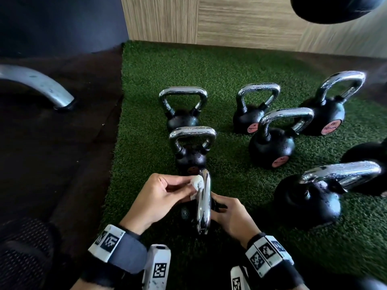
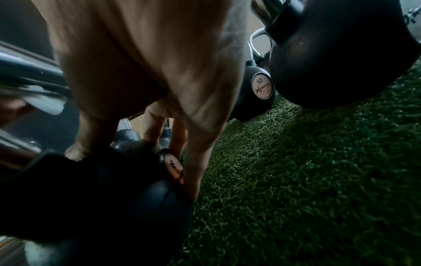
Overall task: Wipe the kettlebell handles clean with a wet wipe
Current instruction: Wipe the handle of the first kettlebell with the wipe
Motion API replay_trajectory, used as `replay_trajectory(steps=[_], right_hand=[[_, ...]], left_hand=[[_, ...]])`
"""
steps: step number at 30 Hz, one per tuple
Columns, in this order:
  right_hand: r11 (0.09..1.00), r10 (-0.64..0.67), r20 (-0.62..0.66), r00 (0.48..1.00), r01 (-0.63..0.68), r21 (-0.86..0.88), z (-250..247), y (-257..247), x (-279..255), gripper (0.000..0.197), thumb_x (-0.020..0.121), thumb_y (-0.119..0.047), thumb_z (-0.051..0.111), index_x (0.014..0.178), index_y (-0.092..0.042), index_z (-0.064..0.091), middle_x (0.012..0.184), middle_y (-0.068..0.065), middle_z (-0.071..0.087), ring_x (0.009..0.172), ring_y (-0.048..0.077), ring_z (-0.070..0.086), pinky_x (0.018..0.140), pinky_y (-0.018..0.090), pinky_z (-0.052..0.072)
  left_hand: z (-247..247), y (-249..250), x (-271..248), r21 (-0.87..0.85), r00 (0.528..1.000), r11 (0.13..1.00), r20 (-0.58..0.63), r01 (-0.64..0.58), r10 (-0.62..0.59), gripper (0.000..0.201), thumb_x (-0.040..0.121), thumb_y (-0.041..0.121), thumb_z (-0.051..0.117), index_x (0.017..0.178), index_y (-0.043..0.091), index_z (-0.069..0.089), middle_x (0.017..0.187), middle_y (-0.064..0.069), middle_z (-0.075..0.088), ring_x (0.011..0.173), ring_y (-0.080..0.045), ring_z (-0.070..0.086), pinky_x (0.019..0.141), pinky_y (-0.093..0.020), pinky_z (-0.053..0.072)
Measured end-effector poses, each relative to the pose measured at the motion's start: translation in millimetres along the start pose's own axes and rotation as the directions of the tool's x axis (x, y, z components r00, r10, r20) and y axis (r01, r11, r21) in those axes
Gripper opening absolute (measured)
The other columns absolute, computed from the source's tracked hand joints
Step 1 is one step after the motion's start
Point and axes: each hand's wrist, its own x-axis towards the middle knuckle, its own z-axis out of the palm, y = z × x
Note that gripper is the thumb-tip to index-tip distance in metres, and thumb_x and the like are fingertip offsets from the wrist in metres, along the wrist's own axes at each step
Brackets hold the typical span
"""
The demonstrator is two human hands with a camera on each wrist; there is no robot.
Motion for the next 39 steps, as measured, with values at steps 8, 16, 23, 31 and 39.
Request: replay_trajectory(steps=[8, 16, 23, 31, 39], right_hand=[[0.996, -0.039, -0.006, 0.999, 0.039, -0.077, -3.8, -5.6, -1.4, 0.056, 0.072, -0.054, 0.084, 0.124, -0.039, 0.070, 0.107, -0.017, 0.075, 0.098, -0.003, 0.069, 0.095, 0.024, 0.054], [0.997, -0.030, -0.024, 0.999, 0.028, -0.065, -3.8, -3.3, 0.7, 0.060, 0.063, -0.064, 0.084, 0.119, -0.051, 0.065, 0.098, -0.029, 0.071, 0.095, -0.009, 0.066, 0.078, 0.008, 0.049], [0.996, -0.055, -0.061, 0.997, 0.051, -0.071, -2.0, 2.7, 5.1, 0.098, 0.037, -0.090, 0.073, 0.125, -0.047, 0.065, 0.105, -0.025, 0.074, 0.095, -0.007, 0.069, 0.087, 0.016, 0.055], [0.971, -0.034, 0.040, 0.999, 0.042, -0.236, -1.3, -16.8, -5.3, 0.054, 0.083, -0.052, 0.075, 0.134, -0.044, 0.059, 0.122, -0.023, 0.065, 0.104, -0.006, 0.061, 0.080, 0.001, 0.043], [0.851, -0.502, -0.243, 0.830, 0.425, -0.308, -32.8, -88.7, -33.9, 0.030, 0.075, -0.017, 0.087, 0.099, -0.034, 0.080, 0.083, -0.012, 0.071, 0.066, 0.005, 0.061, 0.064, 0.007, 0.046]], left_hand=[[-6.8, 7.4, -21.1, 0.039, 0.971, 0.978, 0.120, 0.205, -0.208, 0.019, 0.076, 0.016, 0.083, 0.095, 0.013, 0.083, 0.091, -0.012, 0.080, 0.085, -0.017, 0.077, 0.073, -0.023, 0.061], [-10.0, 1.9, -45.4, 0.205, 0.971, 0.968, 0.162, 0.142, -0.177, 0.022, 0.076, 0.029, 0.087, 0.096, 0.022, 0.083, 0.094, -0.003, 0.081, 0.086, -0.013, 0.077, 0.077, -0.021, 0.059], [-7.4, -14.5, -58.5, 0.331, 0.982, 0.937, 0.108, 0.111, -0.155, 0.022, 0.080, 0.043, 0.086, 0.099, 0.033, 0.083, 0.095, 0.007, 0.081, 0.092, -0.010, 0.077, 0.080, -0.021, 0.058], [-6.7, -22.3, -63.6, 0.422, 0.984, 0.899, 0.071, 0.121, -0.165, 0.029, 0.080, 0.060, 0.080, 0.103, 0.042, 0.080, 0.091, 0.014, 0.080, 0.087, -0.005, 0.077, 0.076, -0.020, 0.060], [-18.5, 8.2, -41.3, -0.167, 0.972, 0.967, -0.102, 0.194, -0.213, 0.028, 0.061, 0.025, 0.092, 0.087, 0.021, 0.082, 0.072, -0.005, 0.076, 0.067, -0.009, 0.073, 0.058, -0.021, 0.058]])
